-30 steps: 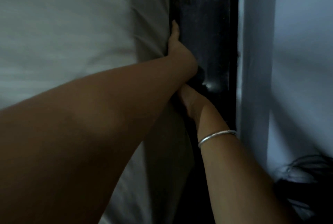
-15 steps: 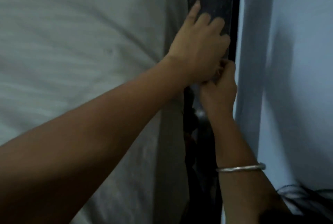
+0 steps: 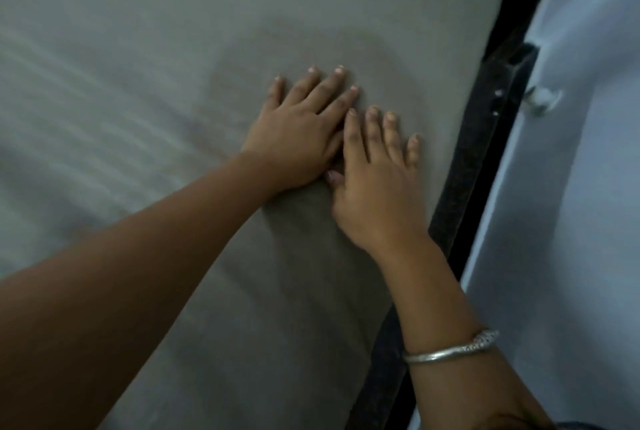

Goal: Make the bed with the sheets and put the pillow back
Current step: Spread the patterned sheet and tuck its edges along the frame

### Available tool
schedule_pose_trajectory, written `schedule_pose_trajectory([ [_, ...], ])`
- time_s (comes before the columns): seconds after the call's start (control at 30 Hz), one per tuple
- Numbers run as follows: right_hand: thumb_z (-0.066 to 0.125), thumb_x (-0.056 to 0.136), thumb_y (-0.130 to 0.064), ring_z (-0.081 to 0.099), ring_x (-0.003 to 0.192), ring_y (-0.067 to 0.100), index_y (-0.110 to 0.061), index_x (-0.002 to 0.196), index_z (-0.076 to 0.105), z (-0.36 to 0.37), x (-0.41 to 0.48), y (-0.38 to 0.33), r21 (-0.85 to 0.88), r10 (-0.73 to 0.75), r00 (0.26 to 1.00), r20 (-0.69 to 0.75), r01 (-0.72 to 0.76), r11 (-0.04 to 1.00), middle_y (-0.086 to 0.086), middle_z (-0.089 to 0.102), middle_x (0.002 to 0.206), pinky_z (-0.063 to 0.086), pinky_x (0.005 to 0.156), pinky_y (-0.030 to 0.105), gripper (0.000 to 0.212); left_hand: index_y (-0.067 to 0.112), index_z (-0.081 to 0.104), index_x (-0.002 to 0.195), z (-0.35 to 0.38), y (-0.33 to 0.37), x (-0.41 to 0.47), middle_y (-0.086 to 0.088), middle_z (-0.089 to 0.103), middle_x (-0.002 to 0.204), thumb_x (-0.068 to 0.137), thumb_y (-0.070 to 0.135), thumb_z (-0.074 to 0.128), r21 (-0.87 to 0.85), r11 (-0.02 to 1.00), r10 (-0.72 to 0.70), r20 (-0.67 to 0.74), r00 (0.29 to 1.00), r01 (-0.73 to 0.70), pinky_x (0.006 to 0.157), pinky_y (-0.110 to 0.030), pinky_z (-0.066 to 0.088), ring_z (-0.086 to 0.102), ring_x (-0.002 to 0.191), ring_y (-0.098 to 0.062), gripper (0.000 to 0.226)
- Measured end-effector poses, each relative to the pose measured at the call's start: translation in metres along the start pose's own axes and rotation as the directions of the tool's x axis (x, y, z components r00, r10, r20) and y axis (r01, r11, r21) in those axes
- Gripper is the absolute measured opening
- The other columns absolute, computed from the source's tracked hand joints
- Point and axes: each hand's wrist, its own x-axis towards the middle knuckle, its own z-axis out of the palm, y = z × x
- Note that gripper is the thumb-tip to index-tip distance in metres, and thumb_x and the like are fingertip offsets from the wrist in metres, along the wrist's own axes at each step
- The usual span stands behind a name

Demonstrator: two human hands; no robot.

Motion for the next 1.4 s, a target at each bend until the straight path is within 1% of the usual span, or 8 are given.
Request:
schedule_pose_trajectory([
  [0.2,0.029,0.094,-0.053,-0.006,0.145,0.036,-0.007,0.150,0.007,0.001,0.054,-0.028,-0.152,0.101,0.995,0.007,-0.098,0.983,0.020,-0.001,0.157,-0.005,0.114,0.054,0.076,0.033,0.014,0.150,-0.004,-0.072,-0.020,-0.001,0.008,0.159,0.081,0.065,0.007,0.003,0.985,-0.173,0.008,0.985,0.173,0.111,-0.059,0.007,0.011,0.145,-0.026,0.077],
  [0.37,0.028,0.092,-0.057,-0.007,0.145,0.035,-0.012,0.151,0.007,0.019,0.065,-0.088,-0.141,-0.124,0.992,0.017,0.125,0.982,0.016,-0.001,0.158,-0.007,0.112,0.057,0.077,0.033,0.015,0.150,-0.006,-0.122,-0.060,-0.002,0.011,0.159,0.080,0.067,0.010,-0.027,0.945,-0.326,0.004,0.945,0.326,0.111,-0.058,0.009,0.012,0.145,-0.027,0.078],
  [0.6,0.022,0.081,-0.059,0.009,0.142,0.045,-0.008,0.149,0.022,0.054,0.045,-0.179,-0.155,-0.282,0.958,0.054,0.287,0.945,0.024,0.015,0.155,0.004,0.111,0.062,0.085,0.028,0.015,0.150,-0.003,-0.179,-0.139,-0.003,0.012,0.159,0.082,0.068,0.015,-0.051,0.858,-0.513,-0.013,0.858,0.512,0.111,-0.058,0.010,0.012,0.145,-0.025,0.079],
  [0.83,0.027,0.081,-0.059,0.019,0.140,0.044,-0.005,0.146,0.029,0.080,0.023,-0.284,-0.141,-0.519,0.847,0.118,0.532,0.835,0.023,0.024,0.152,0.007,0.109,0.064,0.085,0.034,0.023,0.148,0.000,-0.238,-0.253,-0.002,0.019,0.157,0.082,0.068,0.021,-0.069,0.736,-0.677,-0.048,0.735,0.673,0.107,-0.063,0.014,0.021,0.143,-0.029,0.074],
  [0.9,0.026,0.081,-0.063,0.017,0.141,0.043,-0.009,0.147,0.027,0.085,0.026,-0.309,-0.158,-0.563,0.818,0.121,0.576,0.802,0.022,0.021,0.154,0.005,0.109,0.063,0.085,0.031,0.025,0.148,0.001,-0.251,-0.281,-0.009,0.020,0.156,0.083,0.067,0.025,-0.076,0.669,-0.744,-0.072,0.665,0.740,0.106,-0.065,0.014,0.023,0.141,-0.034,0.074],
  [0.97,0.025,0.083,-0.066,0.009,0.143,0.042,-0.013,0.150,0.021,0.089,0.035,-0.332,-0.160,-0.536,0.835,0.124,0.550,0.820,0.021,0.012,0.156,0.003,0.110,0.063,0.085,0.028,0.026,0.148,0.003,-0.263,-0.308,-0.010,0.021,0.156,0.083,0.065,0.027,-0.086,0.592,-0.806,-0.089,0.586,0.801,0.104,-0.067,0.015,0.023,0.141,-0.036,0.074],
  [1.13,0.020,0.081,-0.068,0.001,0.141,0.047,-0.020,0.151,0.004,0.112,0.028,-0.386,-0.244,-0.516,0.841,0.163,0.541,0.805,0.028,0.002,0.154,0.002,0.106,0.070,0.087,0.032,0.032,0.145,0.022,-0.275,-0.339,-0.002,0.024,0.156,0.087,0.059,0.030,-0.060,0.608,-0.791,-0.134,0.597,0.792,0.103,-0.069,0.012,0.025,0.141,-0.030,0.065],
  [1.4,0.029,0.082,-0.063,0.012,0.138,0.052,-0.022,0.151,0.016,0.143,0.025,-0.388,-0.303,-0.495,0.863,0.098,0.500,0.812,0.033,0.013,0.151,0.006,0.102,0.073,0.081,0.031,0.044,0.140,0.047,-0.274,-0.334,-0.001,0.034,0.151,0.081,0.050,0.045,-0.135,0.598,-0.781,-0.320,0.537,0.790,0.106,-0.067,0.011,0.031,0.139,-0.027,0.062],
])
